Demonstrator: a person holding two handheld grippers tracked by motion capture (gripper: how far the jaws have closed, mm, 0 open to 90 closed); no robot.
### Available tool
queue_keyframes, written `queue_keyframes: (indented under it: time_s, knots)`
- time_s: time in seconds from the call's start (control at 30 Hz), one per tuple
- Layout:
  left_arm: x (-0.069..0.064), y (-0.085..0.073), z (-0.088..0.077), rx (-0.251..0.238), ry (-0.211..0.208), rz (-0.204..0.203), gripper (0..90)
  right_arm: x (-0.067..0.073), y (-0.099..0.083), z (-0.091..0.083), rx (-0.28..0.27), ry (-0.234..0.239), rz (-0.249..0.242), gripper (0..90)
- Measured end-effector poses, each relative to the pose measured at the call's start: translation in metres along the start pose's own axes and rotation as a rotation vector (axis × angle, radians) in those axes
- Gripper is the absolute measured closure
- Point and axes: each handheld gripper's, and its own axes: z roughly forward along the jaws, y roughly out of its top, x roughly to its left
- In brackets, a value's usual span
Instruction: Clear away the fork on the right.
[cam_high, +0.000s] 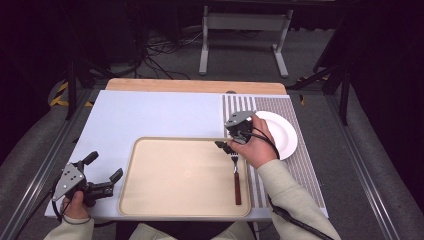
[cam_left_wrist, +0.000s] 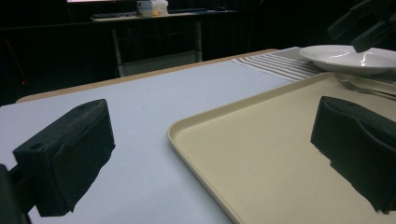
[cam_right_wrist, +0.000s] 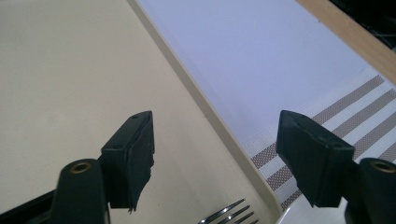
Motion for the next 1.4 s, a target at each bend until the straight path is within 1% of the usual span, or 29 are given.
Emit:
queue_keyframes:
  time_s: [0.17,0.27,0.4,0.43,0.63,0.77,0.8,0.9,0.97,1.07,1.17,1.3,1.4]
  knots:
    - [0.0,0.0,0.0,0.002,0.001,-0.002,0.0,0.003,-0.002,-0.019,-0.068,-0.001,-0.027,21.6]
    - [0.001,0.0,0.0,0.001,0.003,-0.004,0.0,0.004,-0.005,-0.03,-0.103,-0.012,-0.038,19.9]
    - [0.001,0.001,0.0,0.0,0.003,-0.004,0.0,0.006,-0.011,-0.042,-0.138,-0.021,-0.042,19.0]
    - [0.001,0.001,0.0,0.0,0.003,-0.004,0.0,0.006,-0.013,-0.046,-0.154,-0.023,-0.037,18.9]
    - [0.001,0.001,0.0,-0.004,0.005,-0.004,0.0,0.009,-0.025,-0.059,-0.215,-0.033,-0.027,17.7]
    - [0.001,0.001,0.0,-0.003,0.005,-0.005,0.0,0.011,-0.038,-0.067,-0.257,-0.04,-0.006,17.6]
    - [0.001,0.001,0.0,-0.003,0.005,-0.005,0.0,0.011,-0.038,-0.067,-0.257,-0.04,-0.006,17.6]
    - [0.001,0.001,0.0,-0.004,0.006,-0.004,0.0,0.012,-0.052,-0.075,-0.312,-0.052,0.011,17.4]
    - [0.001,0.001,0.0,-0.005,0.007,-0.005,0.1,0.012,-0.055,-0.076,-0.321,-0.054,0.014,17.4]
    - [0.001,0.001,0.0,-0.004,0.006,-0.004,0.0,0.012,-0.065,-0.082,-0.359,-0.067,0.03,17.2]
    - [0.001,0.001,0.0,-0.005,0.008,-0.006,0.0,0.013,-0.077,-0.085,-0.393,-0.073,0.055,16.9]
    - [0.001,0.001,-0.001,-0.008,0.01,-0.007,0.0,0.012,-0.096,-0.086,-0.419,-0.078,0.102,16.2]
    - [0.001,0.001,-0.001,-0.01,0.013,-0.008,0.0,0.01,-0.106,-0.087,-0.431,-0.084,0.125,16.0]
